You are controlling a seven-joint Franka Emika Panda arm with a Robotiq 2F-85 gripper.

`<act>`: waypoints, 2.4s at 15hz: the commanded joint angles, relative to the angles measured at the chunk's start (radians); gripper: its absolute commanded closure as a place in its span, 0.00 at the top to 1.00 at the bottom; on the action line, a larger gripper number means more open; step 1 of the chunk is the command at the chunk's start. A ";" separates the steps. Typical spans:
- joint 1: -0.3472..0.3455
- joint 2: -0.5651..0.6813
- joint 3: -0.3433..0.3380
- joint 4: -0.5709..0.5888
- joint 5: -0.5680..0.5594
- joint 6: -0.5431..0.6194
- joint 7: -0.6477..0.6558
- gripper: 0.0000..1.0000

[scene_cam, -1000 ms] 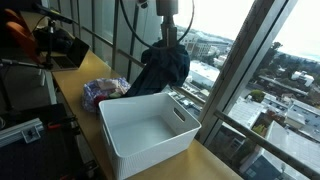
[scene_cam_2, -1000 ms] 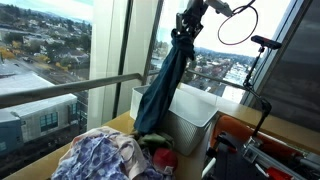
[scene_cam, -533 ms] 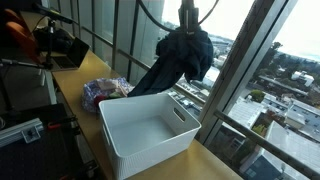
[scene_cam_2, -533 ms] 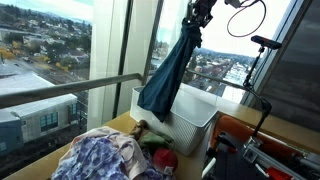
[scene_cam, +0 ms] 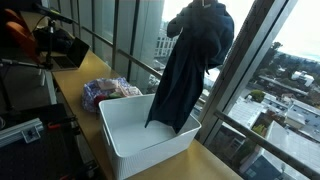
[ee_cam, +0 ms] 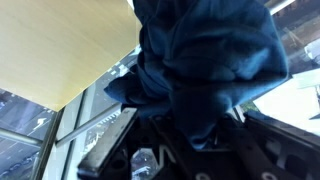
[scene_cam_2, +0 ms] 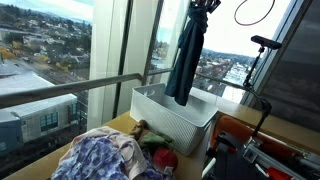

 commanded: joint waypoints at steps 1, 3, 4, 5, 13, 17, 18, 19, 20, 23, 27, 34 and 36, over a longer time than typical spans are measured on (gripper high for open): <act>0.012 -0.020 0.012 -0.070 0.020 0.015 -0.008 0.05; 0.022 -0.022 0.022 -0.143 0.010 0.038 0.007 0.05; 0.025 -0.018 0.025 -0.177 0.012 0.047 0.008 0.05; 0.028 -0.015 0.028 -0.214 0.013 0.061 0.011 0.05; 0.042 0.033 0.030 -0.406 0.029 0.144 0.019 0.17; 0.054 0.015 0.036 -0.432 0.042 0.138 0.017 0.59; 0.059 0.007 0.040 -0.433 0.044 0.136 0.019 0.68; 0.066 -0.001 0.046 -0.434 0.048 0.134 0.020 0.74; 0.077 -0.013 0.056 -0.436 0.050 0.132 0.023 0.82; 0.117 -0.041 0.103 -0.463 0.052 0.157 0.038 1.00; 0.193 0.003 0.191 -0.467 0.052 0.206 0.100 1.00; 0.336 0.193 0.281 -0.441 -0.002 0.372 0.235 1.00; 0.380 0.259 0.277 -0.422 -0.022 0.402 0.263 1.00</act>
